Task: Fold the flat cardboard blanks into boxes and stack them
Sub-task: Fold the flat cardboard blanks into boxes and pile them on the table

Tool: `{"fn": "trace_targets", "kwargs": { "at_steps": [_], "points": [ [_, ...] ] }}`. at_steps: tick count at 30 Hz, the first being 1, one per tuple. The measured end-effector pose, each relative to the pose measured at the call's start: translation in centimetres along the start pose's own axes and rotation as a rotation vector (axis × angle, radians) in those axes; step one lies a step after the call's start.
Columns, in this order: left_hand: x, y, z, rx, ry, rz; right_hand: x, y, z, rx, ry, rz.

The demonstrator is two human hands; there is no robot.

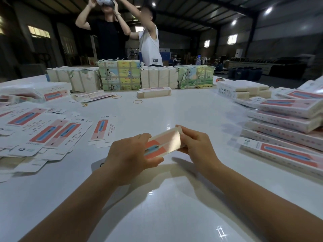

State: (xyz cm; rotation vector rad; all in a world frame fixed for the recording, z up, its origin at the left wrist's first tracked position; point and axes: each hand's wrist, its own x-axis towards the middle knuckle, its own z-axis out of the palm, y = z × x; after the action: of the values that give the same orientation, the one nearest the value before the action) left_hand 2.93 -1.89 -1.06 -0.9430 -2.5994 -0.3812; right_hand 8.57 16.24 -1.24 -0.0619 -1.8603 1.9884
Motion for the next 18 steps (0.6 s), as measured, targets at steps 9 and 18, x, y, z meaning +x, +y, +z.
{"fn": "trace_targets", "kwargs": {
  "at_steps": [9, 18],
  "points": [
    [0.3, 0.7, 0.0, -0.017, -0.002, -0.012, -1.5, -0.1, 0.6, -0.481, 0.047, -0.339],
    [0.6, 0.5, 0.1, 0.012, 0.026, -0.033, -1.8, 0.4, 1.5, -0.599, -0.005, -0.269]
  ]
}}
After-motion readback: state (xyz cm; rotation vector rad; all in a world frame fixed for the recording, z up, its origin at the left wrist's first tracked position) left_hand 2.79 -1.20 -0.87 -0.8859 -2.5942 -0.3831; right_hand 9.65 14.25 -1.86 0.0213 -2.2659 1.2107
